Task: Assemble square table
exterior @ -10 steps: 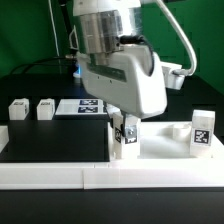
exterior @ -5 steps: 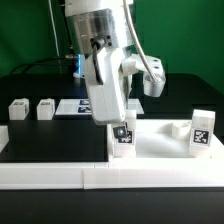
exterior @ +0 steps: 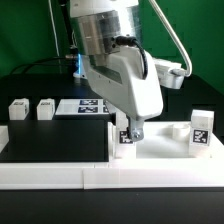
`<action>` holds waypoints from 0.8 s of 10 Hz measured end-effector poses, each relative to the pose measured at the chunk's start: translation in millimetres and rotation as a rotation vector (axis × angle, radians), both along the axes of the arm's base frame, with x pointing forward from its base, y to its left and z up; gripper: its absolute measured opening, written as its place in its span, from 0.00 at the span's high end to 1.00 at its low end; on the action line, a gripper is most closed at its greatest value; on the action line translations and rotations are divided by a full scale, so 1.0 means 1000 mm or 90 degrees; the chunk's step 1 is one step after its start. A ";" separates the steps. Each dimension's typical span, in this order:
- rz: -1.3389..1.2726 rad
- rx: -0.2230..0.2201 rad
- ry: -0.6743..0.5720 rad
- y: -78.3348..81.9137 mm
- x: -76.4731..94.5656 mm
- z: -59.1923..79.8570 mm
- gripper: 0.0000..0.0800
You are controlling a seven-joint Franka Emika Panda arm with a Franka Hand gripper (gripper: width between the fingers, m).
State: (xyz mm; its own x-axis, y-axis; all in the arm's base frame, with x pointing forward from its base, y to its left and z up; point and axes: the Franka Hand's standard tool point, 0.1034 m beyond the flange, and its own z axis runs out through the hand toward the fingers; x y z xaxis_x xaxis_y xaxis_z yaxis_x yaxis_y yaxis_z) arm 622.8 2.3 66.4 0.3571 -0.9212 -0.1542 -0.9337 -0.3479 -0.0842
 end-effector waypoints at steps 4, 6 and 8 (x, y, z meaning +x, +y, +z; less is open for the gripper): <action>0.372 -0.037 -0.043 0.003 -0.002 -0.002 0.19; 0.566 -0.052 -0.059 0.004 -0.002 -0.001 0.19; 0.559 -0.051 -0.058 0.005 -0.002 -0.001 0.33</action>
Offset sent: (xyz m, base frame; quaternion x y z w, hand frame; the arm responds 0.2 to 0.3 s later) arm -0.0024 0.0124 0.0019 -0.0547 0.0309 -0.4848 0.8724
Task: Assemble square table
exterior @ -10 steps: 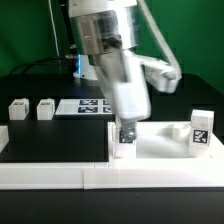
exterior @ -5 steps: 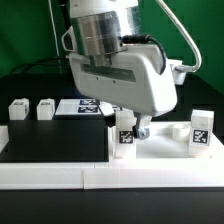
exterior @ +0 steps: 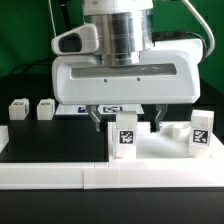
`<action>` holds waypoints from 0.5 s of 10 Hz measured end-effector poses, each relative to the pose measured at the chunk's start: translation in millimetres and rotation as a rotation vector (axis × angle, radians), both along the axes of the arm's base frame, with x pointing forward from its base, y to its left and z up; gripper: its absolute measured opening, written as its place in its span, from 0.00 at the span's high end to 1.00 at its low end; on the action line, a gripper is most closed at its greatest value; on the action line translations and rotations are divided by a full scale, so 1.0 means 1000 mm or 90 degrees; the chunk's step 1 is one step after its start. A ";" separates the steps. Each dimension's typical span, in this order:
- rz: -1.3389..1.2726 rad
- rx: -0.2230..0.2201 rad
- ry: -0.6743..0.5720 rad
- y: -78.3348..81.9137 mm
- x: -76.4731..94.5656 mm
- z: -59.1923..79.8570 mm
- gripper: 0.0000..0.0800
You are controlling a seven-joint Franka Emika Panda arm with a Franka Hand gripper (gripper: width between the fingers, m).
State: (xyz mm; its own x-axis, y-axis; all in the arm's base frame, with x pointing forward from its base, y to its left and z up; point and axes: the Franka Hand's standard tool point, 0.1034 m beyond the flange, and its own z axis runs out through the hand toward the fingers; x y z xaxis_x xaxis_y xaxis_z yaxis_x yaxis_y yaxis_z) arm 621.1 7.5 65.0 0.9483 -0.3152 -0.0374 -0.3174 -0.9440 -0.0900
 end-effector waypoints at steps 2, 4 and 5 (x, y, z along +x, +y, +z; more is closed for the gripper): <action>-0.021 0.001 0.002 0.000 0.000 0.000 0.50; -0.112 0.002 0.011 0.000 0.000 0.000 0.64; -0.170 0.004 0.016 0.001 0.000 0.000 0.64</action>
Offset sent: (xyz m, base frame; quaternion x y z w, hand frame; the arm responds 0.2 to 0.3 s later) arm 0.0000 0.0000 0.0000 0.0000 0.0000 0.1296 0.9916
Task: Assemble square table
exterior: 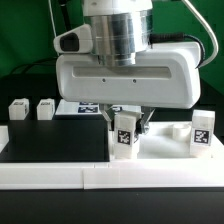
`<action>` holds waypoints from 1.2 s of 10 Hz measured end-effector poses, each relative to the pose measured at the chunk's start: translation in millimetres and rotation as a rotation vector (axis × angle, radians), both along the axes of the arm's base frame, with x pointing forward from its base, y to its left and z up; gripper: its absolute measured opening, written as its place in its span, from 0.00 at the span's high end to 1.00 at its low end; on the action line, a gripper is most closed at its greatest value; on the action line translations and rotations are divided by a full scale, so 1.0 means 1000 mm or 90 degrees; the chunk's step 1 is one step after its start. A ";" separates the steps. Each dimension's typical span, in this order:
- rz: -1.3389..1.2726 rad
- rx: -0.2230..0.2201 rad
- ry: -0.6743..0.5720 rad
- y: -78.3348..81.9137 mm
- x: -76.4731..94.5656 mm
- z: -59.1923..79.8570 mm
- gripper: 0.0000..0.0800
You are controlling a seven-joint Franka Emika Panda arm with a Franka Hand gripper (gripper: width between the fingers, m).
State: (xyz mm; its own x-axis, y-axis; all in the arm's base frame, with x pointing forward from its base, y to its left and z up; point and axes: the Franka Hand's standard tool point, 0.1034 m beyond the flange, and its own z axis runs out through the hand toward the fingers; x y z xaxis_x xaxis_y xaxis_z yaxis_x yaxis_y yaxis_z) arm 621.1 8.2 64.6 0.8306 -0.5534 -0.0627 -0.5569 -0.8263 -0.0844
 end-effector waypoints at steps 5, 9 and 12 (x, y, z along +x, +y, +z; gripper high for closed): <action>-0.460 0.050 0.049 -0.003 0.003 0.000 0.63; -0.596 0.052 0.069 0.000 0.003 0.000 0.63; -0.755 0.054 0.091 -0.001 0.005 0.000 0.63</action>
Offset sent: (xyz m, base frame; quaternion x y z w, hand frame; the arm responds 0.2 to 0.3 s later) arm 0.0219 -0.0028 -0.0012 0.0719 -0.0012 0.5453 0.8352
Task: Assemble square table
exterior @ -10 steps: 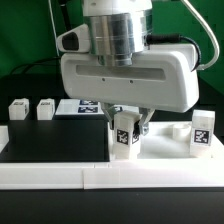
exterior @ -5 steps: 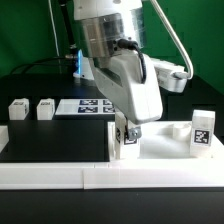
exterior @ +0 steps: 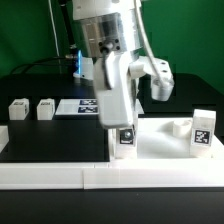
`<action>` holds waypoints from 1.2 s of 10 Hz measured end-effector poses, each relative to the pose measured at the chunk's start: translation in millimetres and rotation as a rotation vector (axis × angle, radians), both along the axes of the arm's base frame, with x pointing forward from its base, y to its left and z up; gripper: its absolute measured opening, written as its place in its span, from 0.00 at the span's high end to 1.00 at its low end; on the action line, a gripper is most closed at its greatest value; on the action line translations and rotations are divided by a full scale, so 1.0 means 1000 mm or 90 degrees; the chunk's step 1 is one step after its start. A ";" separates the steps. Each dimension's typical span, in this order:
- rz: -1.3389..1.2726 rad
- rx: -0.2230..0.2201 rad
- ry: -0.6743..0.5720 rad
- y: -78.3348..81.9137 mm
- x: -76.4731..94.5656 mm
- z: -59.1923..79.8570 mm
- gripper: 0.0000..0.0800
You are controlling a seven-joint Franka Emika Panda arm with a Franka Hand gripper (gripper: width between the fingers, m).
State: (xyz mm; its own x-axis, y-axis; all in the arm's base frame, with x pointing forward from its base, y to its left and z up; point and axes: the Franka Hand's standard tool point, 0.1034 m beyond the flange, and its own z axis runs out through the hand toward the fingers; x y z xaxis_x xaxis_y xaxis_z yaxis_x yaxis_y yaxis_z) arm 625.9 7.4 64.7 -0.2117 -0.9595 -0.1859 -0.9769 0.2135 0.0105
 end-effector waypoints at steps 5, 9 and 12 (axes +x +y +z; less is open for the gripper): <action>-0.184 -0.005 0.029 -0.003 -0.001 0.001 0.63; -0.174 -0.008 0.030 -0.002 -0.002 -0.001 0.26; -0.143 0.002 0.006 0.011 -0.003 0.029 0.19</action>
Offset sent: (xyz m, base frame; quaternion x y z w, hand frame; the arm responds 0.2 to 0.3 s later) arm 0.0021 0.0026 0.0030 0.0060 -0.0060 0.2094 0.9778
